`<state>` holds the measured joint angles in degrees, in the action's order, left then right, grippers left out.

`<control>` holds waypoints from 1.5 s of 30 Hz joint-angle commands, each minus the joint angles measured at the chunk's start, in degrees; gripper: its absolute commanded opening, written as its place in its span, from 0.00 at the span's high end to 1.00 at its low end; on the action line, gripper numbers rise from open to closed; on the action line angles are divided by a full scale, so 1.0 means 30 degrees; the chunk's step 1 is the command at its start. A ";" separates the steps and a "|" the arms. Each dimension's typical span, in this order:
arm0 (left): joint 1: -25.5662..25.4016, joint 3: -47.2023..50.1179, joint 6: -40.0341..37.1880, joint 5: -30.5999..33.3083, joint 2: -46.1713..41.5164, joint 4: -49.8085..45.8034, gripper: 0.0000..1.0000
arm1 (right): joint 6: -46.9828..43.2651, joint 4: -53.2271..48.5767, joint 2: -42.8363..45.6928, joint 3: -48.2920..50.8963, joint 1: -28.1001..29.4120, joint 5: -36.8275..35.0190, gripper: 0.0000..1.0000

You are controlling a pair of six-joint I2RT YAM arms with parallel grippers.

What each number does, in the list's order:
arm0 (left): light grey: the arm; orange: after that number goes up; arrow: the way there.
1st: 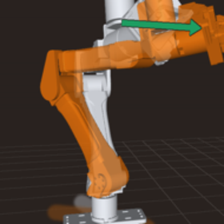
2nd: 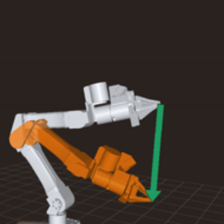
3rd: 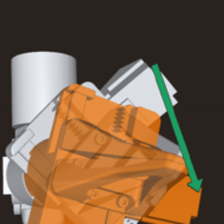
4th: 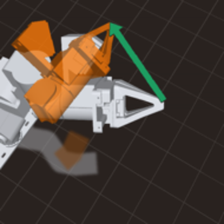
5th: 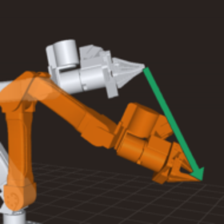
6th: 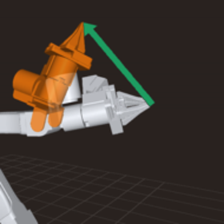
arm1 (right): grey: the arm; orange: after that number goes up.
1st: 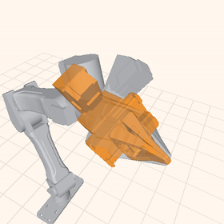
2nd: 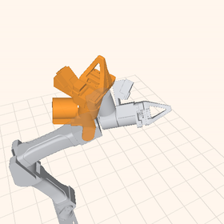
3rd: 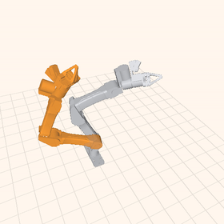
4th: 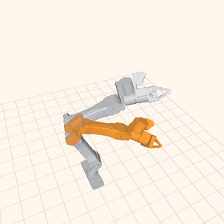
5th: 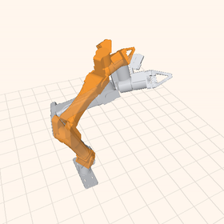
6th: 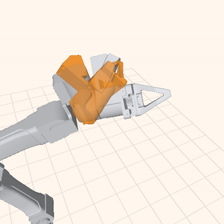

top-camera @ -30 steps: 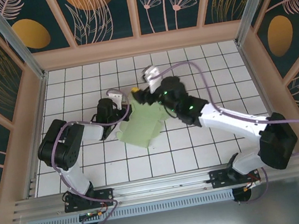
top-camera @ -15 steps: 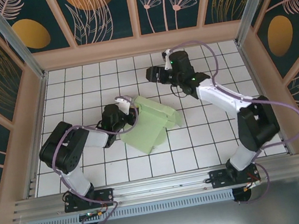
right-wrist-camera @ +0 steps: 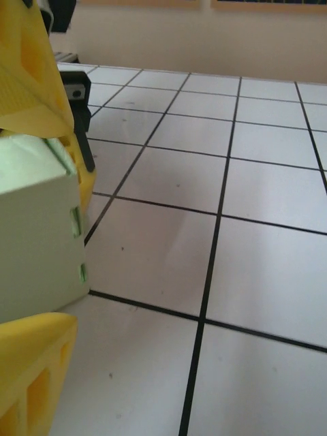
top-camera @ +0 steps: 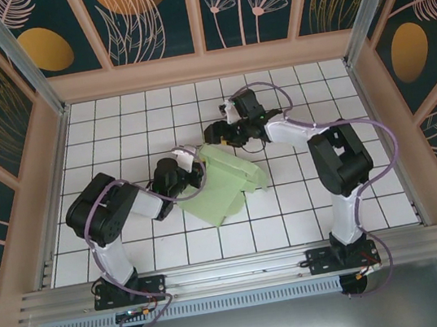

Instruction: Fold the paper box

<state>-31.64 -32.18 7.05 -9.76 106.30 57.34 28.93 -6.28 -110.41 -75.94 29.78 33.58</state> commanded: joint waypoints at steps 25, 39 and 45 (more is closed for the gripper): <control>-0.0147 -0.0941 0.0126 0.0849 0.1405 -0.0222 0.80 | -0.2513 -0.1141 -0.2390 -0.0054 0.0952 -0.0001 0.46; -0.0147 -0.1555 0.0668 0.1083 0.1539 -0.0869 0.96 | -0.1774 -0.0698 -0.1869 0.0130 0.1444 0.0699 0.48; -0.0126 -0.1533 0.0668 0.1005 0.1469 -0.0979 1.00 | -0.0603 0.0806 -0.0245 0.0906 0.1087 0.0478 0.44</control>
<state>-32.32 -35.44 8.62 -8.51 110.00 55.72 25.47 -1.54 -114.34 -75.85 32.67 35.44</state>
